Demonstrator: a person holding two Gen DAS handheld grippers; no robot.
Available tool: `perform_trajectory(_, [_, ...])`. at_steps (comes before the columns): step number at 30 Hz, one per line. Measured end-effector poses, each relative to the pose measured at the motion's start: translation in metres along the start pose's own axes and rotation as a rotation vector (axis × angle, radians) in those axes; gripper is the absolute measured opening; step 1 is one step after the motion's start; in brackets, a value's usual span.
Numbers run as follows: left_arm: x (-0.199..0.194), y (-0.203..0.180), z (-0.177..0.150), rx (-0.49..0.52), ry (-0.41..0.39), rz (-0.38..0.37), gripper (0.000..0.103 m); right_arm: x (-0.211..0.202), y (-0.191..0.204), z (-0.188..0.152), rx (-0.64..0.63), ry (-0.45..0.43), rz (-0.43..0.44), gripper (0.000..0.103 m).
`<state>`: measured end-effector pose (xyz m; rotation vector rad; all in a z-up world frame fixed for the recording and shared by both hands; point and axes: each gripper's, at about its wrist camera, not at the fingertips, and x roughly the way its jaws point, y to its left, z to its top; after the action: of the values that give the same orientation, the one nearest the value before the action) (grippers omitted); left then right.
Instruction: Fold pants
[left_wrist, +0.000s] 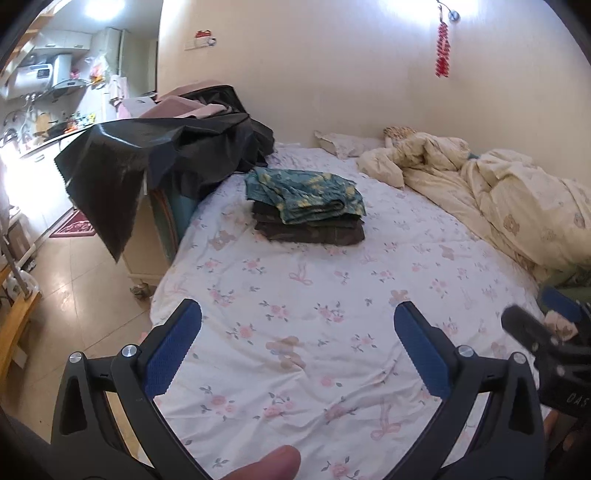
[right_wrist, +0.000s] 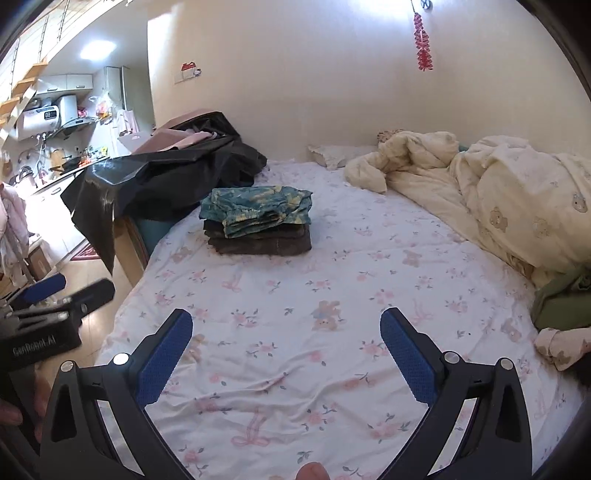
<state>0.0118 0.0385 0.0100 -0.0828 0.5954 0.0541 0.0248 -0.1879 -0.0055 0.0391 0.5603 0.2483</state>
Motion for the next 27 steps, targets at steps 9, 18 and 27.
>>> perform_trajectory(9, [0.01, -0.004, -0.011, -0.01, 0.06, -0.013, 0.103, 0.014, 0.001, -0.006, -0.004, 0.023, -0.012, 0.103])
perform_trajectory(18, [0.001, -0.012, -0.011, 0.016, 0.024, -0.021, 0.103, 0.014, 0.0, -0.007, 0.0, 0.024, -0.012, 0.103])
perform_trajectory(27, [0.002, -0.012, -0.01, 0.021, 0.007, -0.014, 0.103, 0.013, -0.002, -0.006, -0.003, 0.014, -0.023, 0.103])
